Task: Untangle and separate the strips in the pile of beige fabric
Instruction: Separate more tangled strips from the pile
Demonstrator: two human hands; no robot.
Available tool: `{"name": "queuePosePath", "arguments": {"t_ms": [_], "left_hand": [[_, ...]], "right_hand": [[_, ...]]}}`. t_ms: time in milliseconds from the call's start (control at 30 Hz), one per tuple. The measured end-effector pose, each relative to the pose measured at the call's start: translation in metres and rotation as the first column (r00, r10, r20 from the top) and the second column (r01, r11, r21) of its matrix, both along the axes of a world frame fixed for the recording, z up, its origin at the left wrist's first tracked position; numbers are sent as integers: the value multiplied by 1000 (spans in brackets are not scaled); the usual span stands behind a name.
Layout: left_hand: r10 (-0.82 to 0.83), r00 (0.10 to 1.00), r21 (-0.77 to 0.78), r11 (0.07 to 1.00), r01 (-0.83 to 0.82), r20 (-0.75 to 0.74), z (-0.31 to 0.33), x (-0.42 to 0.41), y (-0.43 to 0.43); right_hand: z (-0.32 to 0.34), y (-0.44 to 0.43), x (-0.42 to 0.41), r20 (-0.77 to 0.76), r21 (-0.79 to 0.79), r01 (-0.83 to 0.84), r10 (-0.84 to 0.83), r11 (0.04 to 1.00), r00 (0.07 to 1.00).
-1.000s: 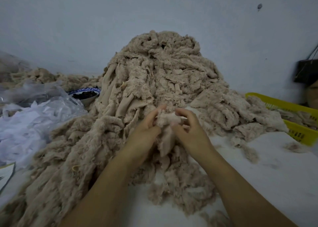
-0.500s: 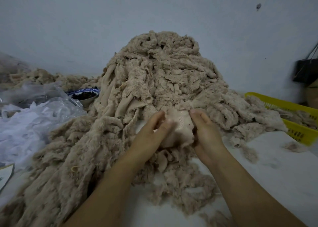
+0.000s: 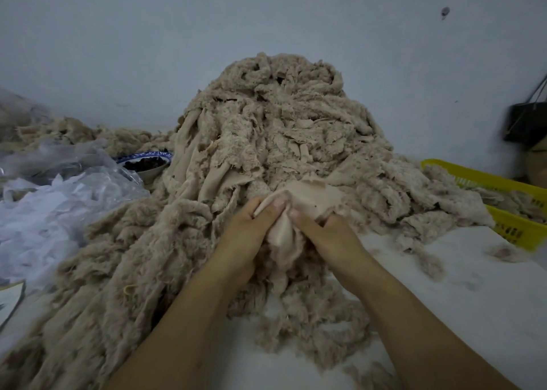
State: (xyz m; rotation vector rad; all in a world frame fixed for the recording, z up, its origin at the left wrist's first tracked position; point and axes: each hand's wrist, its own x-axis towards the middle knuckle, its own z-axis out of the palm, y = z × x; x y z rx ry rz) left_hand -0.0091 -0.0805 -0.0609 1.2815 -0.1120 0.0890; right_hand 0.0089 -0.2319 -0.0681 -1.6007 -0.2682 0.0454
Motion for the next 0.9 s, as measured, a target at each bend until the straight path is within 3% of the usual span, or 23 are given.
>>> {"name": "queuePosePath", "arguments": {"t_ms": [33,133,233,400,567,700,733,800,900], "left_hand": [[-23,1000,4,1000,23,-10,1,0,0],[-118,991,5,993,118,-66,1,0,2],[-177,981,23,984,179,-74,0,2,4],[-82,996,39,996,83,-18,1,2,7],[44,999,-276,960,-39,12,7,3,6],[-44,998,-500,866,18,-40,7,3,8],[-77,996,-483,874,43,-52,6,3,5],[-101,990,-309,949,68,-94,5,2,-4],[-70,992,168,982,87,-103,-2,-2,-18]], "right_hand": [[2,0,0,-20,-1,67,-67,998,998],[8,-8,7,-209,279,223,-168,934,964],[11,-14,9,-336,457,260,-105,851,936],[12,-10,9,-354,572,247,-37,782,935],[11,-11,10,-359,655,256,-6,711,933],[10,-7,11,-369,638,219,43,738,928],[9,-9,12,-378,640,231,39,733,925],[9,-12,13,-370,626,231,22,745,929],[8,-10,14,-345,597,246,-32,764,938]]}}
